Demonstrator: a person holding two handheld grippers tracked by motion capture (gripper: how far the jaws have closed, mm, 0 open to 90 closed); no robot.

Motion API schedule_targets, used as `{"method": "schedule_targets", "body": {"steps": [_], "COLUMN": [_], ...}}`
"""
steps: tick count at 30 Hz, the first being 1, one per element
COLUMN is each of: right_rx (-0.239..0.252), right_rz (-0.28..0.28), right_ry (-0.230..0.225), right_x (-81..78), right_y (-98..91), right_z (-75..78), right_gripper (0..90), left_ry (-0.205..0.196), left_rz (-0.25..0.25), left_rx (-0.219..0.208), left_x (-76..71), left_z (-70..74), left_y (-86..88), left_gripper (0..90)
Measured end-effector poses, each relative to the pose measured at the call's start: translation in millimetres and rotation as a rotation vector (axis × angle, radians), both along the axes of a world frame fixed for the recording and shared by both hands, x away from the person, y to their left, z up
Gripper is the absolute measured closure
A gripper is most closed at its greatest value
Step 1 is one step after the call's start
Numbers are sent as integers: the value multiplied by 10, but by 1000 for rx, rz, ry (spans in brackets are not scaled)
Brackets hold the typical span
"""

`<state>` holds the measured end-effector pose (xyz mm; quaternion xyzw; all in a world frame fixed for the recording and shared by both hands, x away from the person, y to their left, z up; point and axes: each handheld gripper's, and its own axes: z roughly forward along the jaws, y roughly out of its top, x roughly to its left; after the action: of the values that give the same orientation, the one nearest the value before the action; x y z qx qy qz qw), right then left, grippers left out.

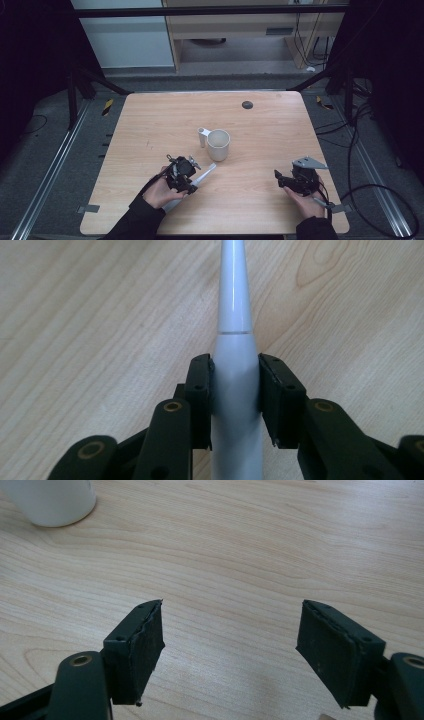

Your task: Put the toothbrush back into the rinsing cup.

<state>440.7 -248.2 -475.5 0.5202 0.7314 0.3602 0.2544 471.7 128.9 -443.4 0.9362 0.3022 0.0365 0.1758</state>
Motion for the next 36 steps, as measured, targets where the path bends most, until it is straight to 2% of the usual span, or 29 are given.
{"method": "schedule_targets", "body": {"steps": [13, 14, 15, 22, 26, 28, 29, 30, 36], "right_rx": [2, 2, 3, 8, 15, 16, 16, 17, 16], "right_rz": [-4, -4, -5, -6, -10, -12, -12, -13, -16], "right_ry": [-4, -4, -3, -14, -22, -24, -24, -27, -46], "right_x": [-4, -4, -4, -6, -12, -14, -14, -15, -24], "right_y": [-7, -7, -7, -7, -12, -14, -14, -14, -17], "right_z": [3, 3, 2, -3, 1, 1, 1, 3, 5], "right_gripper": [264, 264, 264, 262, 260, 258, 258, 258, 257], "left_ry": [-130, -130, -157, -241, -310, -345, -345, -374, -466], "left_rz": [58, 58, 69, 123, 153, 165, 165, 176, 213], "left_rx": [-133, -133, -160, -229, -273, -302, -302, -320, -373], "left_x": [-59, -59, -67, -68, -62, -63, -63, -60, -27], "left_z": [374, 374, 429, 577, 700, 752, 752, 792, 907], "left_y": [206, 206, 244, 368, 449, 475, 475, 494, 512], "left_gripper": [674, 674, 674, 673, 673, 673, 674, 674, 673]}}
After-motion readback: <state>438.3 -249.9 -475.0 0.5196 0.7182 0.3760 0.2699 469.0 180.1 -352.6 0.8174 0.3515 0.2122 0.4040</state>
